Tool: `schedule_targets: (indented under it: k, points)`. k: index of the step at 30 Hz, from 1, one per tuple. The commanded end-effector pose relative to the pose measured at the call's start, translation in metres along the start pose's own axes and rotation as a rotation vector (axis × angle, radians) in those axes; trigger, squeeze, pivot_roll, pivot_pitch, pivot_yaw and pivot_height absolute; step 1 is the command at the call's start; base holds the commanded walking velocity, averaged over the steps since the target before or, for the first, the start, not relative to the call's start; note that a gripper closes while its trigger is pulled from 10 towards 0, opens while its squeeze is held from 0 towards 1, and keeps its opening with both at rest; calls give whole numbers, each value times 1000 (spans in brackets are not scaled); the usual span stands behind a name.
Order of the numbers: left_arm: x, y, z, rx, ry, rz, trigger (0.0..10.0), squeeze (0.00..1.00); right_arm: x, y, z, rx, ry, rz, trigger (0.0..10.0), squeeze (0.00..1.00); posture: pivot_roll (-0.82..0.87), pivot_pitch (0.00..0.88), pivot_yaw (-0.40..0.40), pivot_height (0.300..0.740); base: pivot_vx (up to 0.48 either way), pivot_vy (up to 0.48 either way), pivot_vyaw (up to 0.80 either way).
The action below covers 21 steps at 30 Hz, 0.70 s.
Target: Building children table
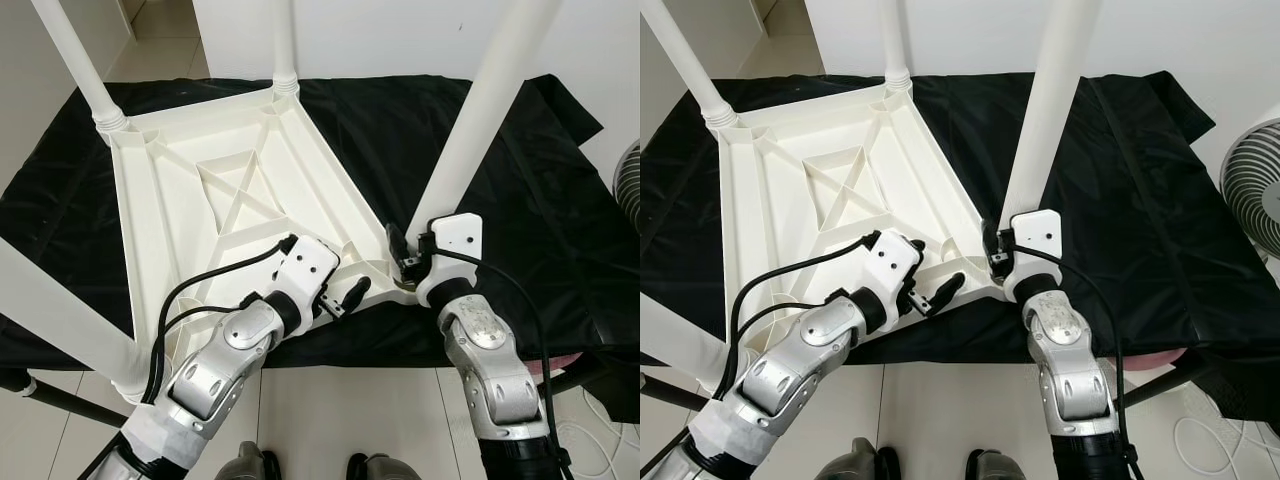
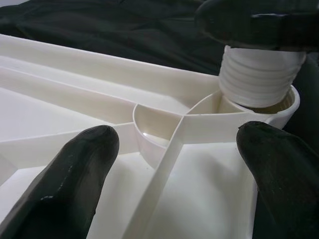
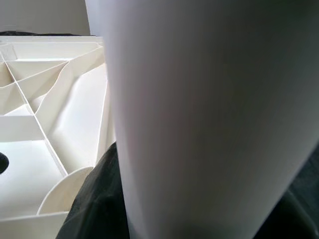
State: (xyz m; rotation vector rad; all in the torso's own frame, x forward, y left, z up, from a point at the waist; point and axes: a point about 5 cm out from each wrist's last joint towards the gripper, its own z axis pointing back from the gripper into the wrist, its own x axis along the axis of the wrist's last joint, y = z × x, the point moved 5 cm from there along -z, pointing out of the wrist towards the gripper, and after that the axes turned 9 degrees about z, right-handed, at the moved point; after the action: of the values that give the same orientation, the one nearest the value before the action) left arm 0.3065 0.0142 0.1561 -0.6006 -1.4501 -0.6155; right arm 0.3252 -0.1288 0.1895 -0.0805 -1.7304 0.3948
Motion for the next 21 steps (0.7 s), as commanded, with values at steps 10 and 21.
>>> schedule_targets:
  k: [10,21]
  points:
    - [-12,-35,9,-313,83,-34,10000,0,-21,3,7,27,79,-2,10000,0,-114,126,53,740,0,0,0]
    - [-29,-37,11,-352,170,-118,10000,0,-22,15,14,113,61,3,10000,0,-123,112,57,740,0,0,0]
